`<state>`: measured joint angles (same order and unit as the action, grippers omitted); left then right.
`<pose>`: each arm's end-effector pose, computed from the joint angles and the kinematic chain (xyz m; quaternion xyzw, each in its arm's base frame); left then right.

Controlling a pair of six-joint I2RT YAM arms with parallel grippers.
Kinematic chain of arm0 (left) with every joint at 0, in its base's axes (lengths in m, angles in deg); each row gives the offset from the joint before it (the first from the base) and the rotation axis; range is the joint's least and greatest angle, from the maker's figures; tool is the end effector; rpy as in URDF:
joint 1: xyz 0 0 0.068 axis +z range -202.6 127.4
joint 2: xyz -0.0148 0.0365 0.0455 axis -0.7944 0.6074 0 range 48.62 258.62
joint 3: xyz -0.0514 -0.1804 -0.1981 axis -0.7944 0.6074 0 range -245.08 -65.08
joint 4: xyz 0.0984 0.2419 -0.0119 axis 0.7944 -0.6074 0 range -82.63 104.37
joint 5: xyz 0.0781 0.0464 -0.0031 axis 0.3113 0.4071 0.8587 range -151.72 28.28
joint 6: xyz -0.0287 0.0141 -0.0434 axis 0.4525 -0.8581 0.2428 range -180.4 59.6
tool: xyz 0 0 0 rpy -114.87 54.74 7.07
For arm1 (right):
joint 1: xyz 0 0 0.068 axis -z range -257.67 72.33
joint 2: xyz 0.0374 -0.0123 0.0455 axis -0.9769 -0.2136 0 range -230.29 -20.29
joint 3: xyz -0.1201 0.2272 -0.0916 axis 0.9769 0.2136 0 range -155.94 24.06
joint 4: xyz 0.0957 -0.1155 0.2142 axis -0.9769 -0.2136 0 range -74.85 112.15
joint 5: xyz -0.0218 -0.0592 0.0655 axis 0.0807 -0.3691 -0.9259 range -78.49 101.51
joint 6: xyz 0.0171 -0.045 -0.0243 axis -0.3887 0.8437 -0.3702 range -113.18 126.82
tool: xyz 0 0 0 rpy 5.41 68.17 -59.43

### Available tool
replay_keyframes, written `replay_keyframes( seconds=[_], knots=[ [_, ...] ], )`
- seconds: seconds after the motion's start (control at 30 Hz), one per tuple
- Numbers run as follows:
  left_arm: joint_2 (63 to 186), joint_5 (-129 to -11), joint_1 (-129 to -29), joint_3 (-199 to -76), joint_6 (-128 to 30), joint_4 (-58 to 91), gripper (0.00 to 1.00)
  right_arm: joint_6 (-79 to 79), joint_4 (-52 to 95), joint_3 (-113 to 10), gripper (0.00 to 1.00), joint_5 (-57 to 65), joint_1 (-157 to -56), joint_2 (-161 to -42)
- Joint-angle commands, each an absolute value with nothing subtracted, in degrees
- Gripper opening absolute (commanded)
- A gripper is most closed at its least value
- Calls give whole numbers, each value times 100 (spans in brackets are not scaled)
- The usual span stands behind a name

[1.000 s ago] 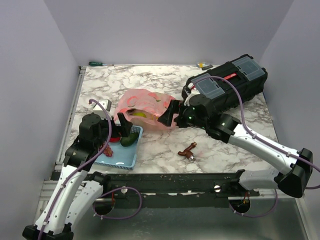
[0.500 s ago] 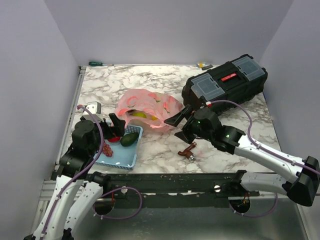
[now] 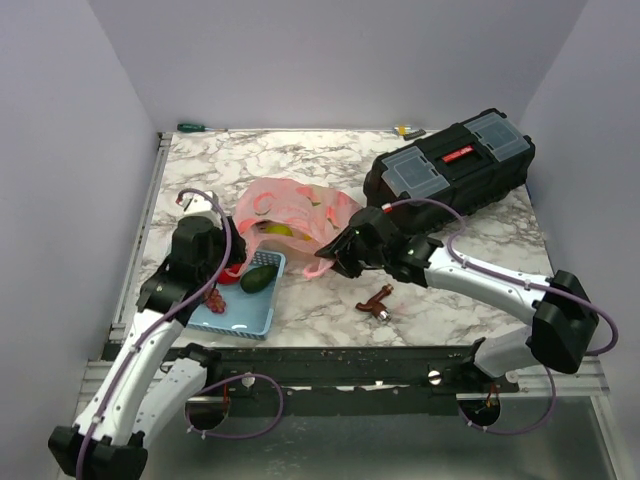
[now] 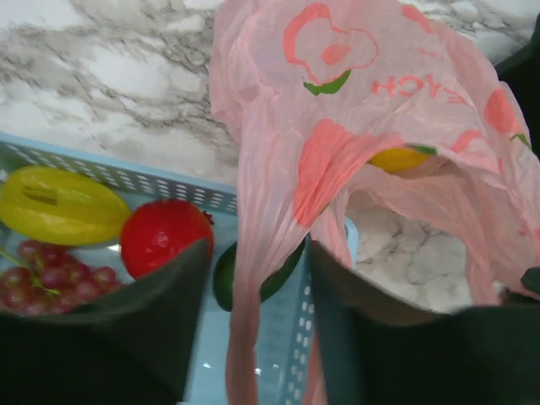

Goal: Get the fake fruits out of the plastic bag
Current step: Adjust the plastic bag at the center of the board.

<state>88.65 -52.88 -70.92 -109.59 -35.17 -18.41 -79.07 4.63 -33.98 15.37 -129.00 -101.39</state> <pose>0.1475 -0.0430 0.3105 -0.0910 0.8520 -0.1282 0.4993 0.1964 0.2415 0.2624 0.2831 0.8627 0.3779 0.1809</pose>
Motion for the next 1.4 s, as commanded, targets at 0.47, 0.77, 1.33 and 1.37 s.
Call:
replay_keyframes(
  seconds=[0.47, 0.77, 1.33, 1.37],
  knots=[
    [13144, -4110, -6570, -14944, -4654, -1960, 0, -3518, 1772, -5985, 1, -2139, -10457, -12608],
    [14032, -5129, -6521, -17451, -5539, -2102, 0, -2405, -631, -9725, 1, -2086, -10103, -13716],
    [11590, -4371, -6526, -12995, -4878, -2423, 0, -2420, 1011, -3788, 1, -921, -12015, -10203],
    [11417, -4397, -6525, -12807, -4856, -2460, 0, -2301, 847, -3677, 1, -654, -12051, -10097]
  ],
)
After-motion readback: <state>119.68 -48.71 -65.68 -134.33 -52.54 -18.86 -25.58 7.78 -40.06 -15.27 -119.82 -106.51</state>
